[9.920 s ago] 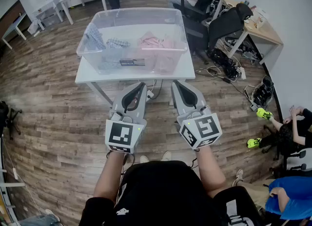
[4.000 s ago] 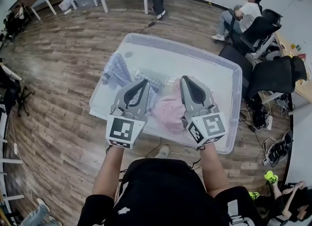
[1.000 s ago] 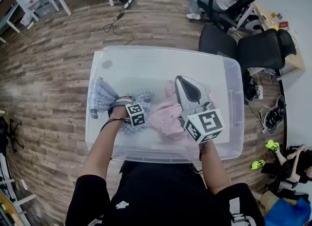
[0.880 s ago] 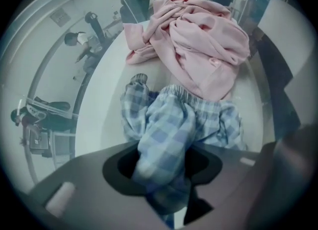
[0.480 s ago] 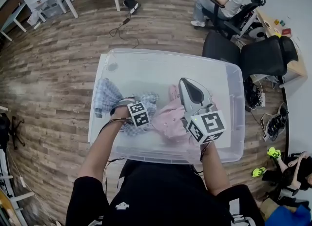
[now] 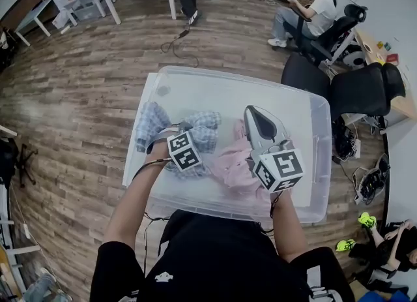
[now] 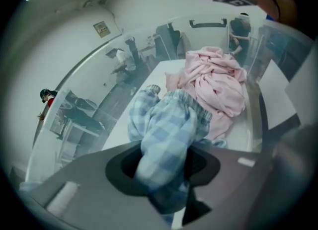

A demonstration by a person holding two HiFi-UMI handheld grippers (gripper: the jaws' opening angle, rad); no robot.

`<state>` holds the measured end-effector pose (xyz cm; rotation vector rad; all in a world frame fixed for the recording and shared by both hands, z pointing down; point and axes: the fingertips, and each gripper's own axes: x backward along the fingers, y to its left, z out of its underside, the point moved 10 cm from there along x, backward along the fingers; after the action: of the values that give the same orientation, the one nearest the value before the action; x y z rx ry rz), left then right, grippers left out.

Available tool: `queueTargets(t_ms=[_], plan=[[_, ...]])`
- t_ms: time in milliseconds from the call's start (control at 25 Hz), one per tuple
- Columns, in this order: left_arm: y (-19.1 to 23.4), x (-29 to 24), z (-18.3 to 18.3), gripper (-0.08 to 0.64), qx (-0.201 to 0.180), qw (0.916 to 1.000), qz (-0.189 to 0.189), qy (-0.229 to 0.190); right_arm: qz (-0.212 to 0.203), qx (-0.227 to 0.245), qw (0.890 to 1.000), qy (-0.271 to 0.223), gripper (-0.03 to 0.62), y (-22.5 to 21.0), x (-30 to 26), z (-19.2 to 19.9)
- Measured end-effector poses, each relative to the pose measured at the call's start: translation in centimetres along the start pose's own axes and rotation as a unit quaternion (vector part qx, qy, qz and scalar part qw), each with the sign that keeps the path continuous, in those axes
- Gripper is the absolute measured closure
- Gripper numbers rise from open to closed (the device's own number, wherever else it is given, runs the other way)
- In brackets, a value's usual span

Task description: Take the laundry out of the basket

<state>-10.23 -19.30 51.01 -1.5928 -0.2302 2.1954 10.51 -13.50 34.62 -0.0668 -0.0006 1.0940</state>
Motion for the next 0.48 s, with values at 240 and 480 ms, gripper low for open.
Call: queueTargets(t_ms=[240,480], plan=[[2.4,5.3,-1.1,0.394,0.057,0.9937,-0.069,-0.069,-0.010,0.000,1.000,-0.002,0.595,-0.2,-0.1,-0.3],[5.2,11.6,-1.3,0.394,0.100,0.9746,-0.148,-0.136,-0.022,0.002,1.000,0.001,0.595,0.0,-0.7,-0.1]])
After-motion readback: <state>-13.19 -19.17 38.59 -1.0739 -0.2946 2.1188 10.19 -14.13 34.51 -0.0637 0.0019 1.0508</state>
